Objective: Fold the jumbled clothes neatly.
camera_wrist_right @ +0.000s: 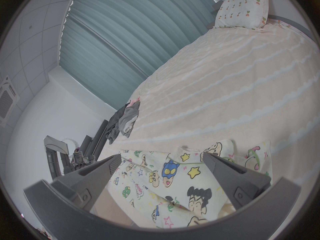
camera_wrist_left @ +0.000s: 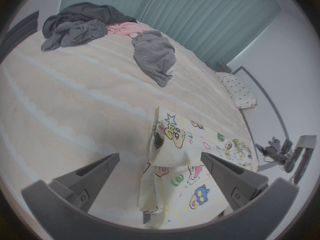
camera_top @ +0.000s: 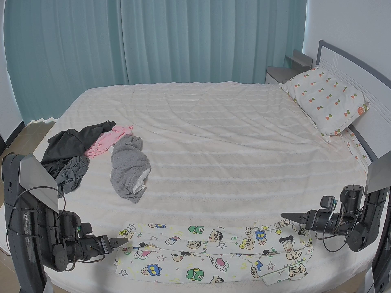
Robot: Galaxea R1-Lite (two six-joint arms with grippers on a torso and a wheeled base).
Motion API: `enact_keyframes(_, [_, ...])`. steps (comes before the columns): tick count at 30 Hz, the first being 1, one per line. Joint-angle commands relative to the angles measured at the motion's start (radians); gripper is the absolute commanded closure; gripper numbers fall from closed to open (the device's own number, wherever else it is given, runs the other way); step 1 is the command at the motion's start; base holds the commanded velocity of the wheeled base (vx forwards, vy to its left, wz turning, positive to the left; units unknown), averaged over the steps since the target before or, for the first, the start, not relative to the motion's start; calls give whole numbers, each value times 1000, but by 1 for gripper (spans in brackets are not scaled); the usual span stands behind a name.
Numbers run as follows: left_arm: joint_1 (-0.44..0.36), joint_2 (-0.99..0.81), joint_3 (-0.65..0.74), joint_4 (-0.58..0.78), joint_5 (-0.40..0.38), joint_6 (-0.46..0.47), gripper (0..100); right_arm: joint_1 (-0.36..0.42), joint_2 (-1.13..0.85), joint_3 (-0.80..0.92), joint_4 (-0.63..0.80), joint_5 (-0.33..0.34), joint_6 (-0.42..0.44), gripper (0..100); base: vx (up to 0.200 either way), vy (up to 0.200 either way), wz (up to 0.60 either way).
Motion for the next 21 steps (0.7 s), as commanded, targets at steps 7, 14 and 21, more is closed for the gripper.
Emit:
enact_keyframes(7, [96,-46,27,-17,-214,-46,0,50,68,-16,49,-65,-6,0,0,0,0])
enact_keyframes(14, [93,-44,26,-17,-211,-42,0,145,122,-154,131,-65,-19,0,0,0,0])
enact_keyframes(21, [91,-44,23,-17,-208,-37,0,155,128,-212,277,-65,-61,0,0,0,0])
